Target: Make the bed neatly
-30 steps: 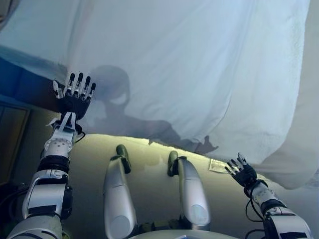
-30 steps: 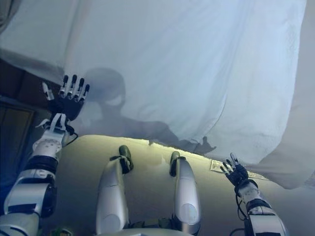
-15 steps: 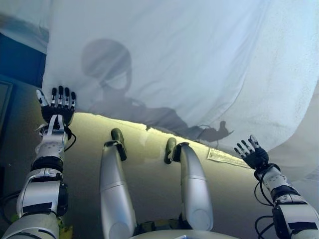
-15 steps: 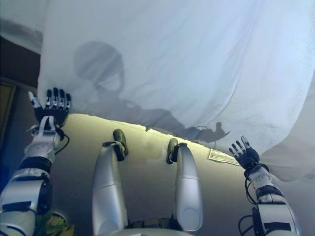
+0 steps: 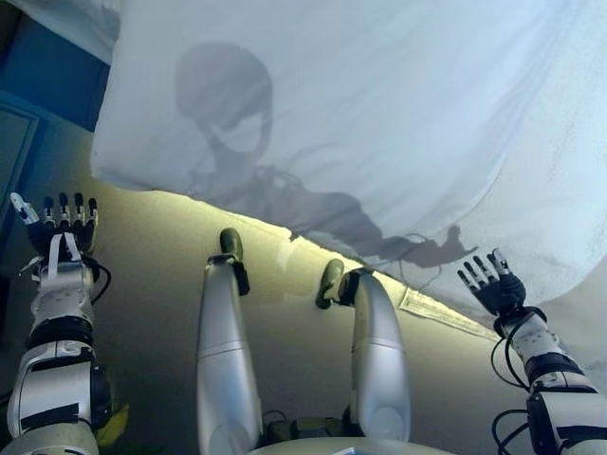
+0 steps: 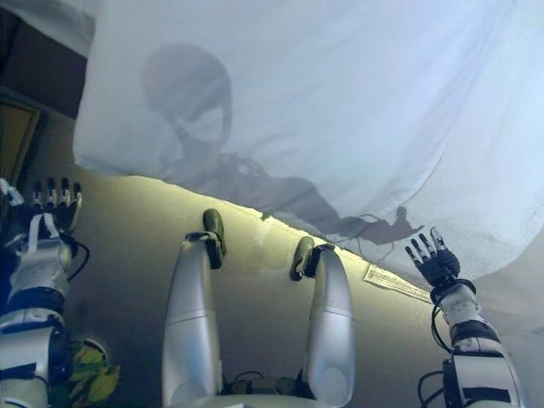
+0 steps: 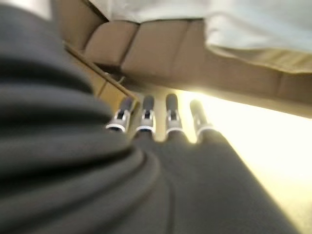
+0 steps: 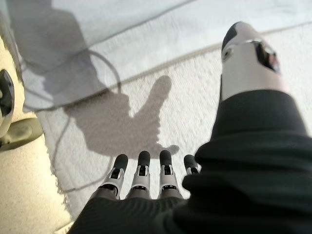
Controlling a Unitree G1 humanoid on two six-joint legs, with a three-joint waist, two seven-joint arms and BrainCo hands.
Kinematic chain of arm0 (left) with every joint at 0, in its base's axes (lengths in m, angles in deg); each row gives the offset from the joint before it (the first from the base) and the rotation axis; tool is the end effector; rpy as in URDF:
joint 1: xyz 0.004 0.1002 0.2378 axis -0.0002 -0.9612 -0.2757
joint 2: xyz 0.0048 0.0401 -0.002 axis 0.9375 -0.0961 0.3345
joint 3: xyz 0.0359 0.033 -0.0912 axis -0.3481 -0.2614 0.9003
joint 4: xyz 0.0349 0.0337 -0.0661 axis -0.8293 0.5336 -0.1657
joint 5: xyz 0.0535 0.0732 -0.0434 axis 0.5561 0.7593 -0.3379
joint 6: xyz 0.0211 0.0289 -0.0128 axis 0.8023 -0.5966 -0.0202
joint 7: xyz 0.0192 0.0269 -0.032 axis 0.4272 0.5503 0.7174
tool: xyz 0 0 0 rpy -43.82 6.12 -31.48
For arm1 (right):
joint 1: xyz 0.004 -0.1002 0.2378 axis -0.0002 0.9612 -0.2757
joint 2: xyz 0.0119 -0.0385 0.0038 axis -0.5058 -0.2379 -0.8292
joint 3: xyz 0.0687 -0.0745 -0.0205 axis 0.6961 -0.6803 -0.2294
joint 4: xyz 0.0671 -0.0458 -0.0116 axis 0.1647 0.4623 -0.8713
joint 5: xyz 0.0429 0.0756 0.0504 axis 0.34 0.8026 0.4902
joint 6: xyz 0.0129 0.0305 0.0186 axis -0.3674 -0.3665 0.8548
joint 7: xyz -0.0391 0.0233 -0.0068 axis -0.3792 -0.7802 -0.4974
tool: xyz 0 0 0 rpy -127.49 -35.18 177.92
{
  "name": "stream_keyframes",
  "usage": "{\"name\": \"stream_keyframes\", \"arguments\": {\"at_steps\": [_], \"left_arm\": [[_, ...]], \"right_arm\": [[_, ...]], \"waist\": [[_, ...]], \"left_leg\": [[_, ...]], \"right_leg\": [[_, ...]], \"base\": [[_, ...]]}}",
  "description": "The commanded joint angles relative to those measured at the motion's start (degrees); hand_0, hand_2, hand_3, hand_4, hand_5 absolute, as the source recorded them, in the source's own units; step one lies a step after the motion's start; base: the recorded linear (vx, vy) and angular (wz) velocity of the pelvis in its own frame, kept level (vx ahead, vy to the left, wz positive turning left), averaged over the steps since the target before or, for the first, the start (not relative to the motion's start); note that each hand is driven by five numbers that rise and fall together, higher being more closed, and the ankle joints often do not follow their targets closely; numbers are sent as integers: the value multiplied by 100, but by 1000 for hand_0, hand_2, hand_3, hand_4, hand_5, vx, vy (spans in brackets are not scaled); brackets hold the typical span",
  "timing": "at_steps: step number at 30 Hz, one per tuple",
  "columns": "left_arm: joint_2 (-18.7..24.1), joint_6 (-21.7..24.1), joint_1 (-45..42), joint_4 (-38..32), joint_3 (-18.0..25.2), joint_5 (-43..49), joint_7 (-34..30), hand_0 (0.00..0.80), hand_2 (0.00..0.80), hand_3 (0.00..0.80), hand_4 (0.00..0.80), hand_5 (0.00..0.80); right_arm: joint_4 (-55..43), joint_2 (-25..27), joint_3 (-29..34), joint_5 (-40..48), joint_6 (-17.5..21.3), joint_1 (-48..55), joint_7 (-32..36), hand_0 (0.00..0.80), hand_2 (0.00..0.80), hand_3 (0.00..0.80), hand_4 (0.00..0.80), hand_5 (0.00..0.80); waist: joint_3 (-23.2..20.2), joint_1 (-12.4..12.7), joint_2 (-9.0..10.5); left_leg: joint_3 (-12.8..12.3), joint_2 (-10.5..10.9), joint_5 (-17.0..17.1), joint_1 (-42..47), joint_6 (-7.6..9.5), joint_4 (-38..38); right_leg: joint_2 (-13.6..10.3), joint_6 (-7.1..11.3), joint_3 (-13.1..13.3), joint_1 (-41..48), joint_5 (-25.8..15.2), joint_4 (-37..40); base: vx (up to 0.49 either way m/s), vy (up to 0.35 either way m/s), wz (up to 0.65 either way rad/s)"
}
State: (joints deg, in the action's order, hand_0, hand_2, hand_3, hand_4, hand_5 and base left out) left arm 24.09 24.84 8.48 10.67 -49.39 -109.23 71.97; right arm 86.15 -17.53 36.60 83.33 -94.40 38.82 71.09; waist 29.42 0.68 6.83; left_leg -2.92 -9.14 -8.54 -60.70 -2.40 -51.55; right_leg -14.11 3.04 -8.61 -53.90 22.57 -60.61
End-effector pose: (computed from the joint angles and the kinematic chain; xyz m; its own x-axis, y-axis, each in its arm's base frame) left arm 0.2501 0.3606 0.0854 0.8749 0.4839 -0.0192 -0.1901 0.3067 -0.9326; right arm 0.2133 -0.3332 0.0064 0.9127 -0.1726 -0.3703 0.3878 0.6511 0.6525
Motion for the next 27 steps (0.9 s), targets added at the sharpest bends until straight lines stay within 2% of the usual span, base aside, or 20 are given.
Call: {"name": "stream_keyframes", "arguments": {"at_steps": [1, 5, 7, 10, 14, 17, 19, 22, 24, 25, 27], "left_arm": [[-111, 34, -297, 74, 156, 26, -224, 0, 0, 0, 0, 0], [-439, -108, -746, 63, 228, 315, -282, 0, 0, 0, 0, 0], [-667, -258, -975, 192, 132, 646, -480, 0, 0, 0, 0, 0], [-865, -582, -1189, 620, 6, 1221, -779, 0, 0, 0, 0, 0], [-1166, -806, -1596, 1168, -185, 2021, -983, 0, 0, 0, 0, 0], [-1382, -627, -1918, 1574, -384, 3213, -992, 0, 0, 0, 0, 0], [-1549, -498, -2133, 1821, -525, 3724, -1051, 0, 0, 0, 0, 0], [-1896, -361, -2493, 2009, -820, 4865, -796, 0, 0, 0, 0, 0], [-2014, -329, -2623, 2153, -994, 5445, -665, 0, 0, 0, 0, 0], [-2048, -327, -2652, 2204, -1059, 5617, -582, 0, 0, 0, 0, 0], [-2108, -403, -2633, 2267, -1316, 6319, -438, 0, 0, 0, 0, 0]], "right_arm": [[65, 131, 329, 81, 172, 487, 175, 0, 0, 0, 0, 0], [2, -75, 283, -88, 115, 604, 259, 0, 0, 0, 0, 0], [10, -205, 220, -204, 115, 700, 265, 0, 0, 0, 0, 0], [162, -347, 193, -369, 25, 840, 363, 0, 0, 0, 0, 0], [486, -599, 175, -725, -81, 1076, 475, 0, 0, 0, 0, 0], [564, -855, 102, -876, -9, 1222, 401, 0, 0, 0, 0, 0], [626, -1028, 40, -1126, 30, 1389, 389, 0, 0, 0, 0, 0], [811, -1263, -49, -1425, -105, 1624, 289, 0, 0, 0, 0, 0], [965, -1398, -158, -1485, -127, 1646, 271, 0, 0, 0, 0, 0], [1015, -1473, -219, -1483, -129, 1658, 240, 0, 0, 0, 0, 0], [1128, -1621, -289, -1414, -142, 1723, 131, 0, 0, 0, 0, 0]], "waist": [[-130, -38, -246], [-241, -61, -338], [-326, -100, -378], [-470, -127, -412], [-739, -121, -484], [-961, -92, -483], [-1180, -113, -483], [-1627, -95, -520], [-1853, -38, -558], [-1960, -45, -579], [-2196, -121, -613]], "left_leg": [[147, -138, -950, 783, -228, -197], [-81, -144, -779, 1399, -341, 379], [-245, -110, -475, 1801, -349, 878], [-397, -38, -236, 2431, -384, 1556], [-718, 23, 93, 3395, -424, 2477], [-979, 9, 319, 4114, -449, 3100], [-1020, 52, 461, 4568, -441, 3542], [-766, 320, 629, 5324, -377, 4371], [-543, 488, 700, 5616, -308, 4750], [-600, 464, 743, 5748, -305, 4915], [-903, 382, 805, 6042, -320, 5155]], "right_leg": [[-42, 379, 125, 160, -1161, 966], [-37, 423, 96, 727, -1245, 1495], [-47, 399, 52, 1103, -1480, 2017], [-119, 465, -42, 1656, -1662, 2678], [-243, 574, -315, 2557, -1894, 3596], [-272, 654, -617, 3307, -2070, 4231], [-175, 676, -650, 3793, -2232, 4759], [40, 744, -414, 4565, -2544, 5705], [145, 750, -260, 4808, -2696, 6033], [177, 748, -244, 4904, -2734, 6150], [209, 748, -331, 5133, -2817, 6381]], "base": [[45, -31, 3], [52, -38, 5], [0, 0, 0], [77, -29, 4], [145, -15, -7], [148, -78, -19], [184, -99, -20], [274, -87, -27], [239, -60, -39], [221, -71, -47], [198, -81, -32]]}}
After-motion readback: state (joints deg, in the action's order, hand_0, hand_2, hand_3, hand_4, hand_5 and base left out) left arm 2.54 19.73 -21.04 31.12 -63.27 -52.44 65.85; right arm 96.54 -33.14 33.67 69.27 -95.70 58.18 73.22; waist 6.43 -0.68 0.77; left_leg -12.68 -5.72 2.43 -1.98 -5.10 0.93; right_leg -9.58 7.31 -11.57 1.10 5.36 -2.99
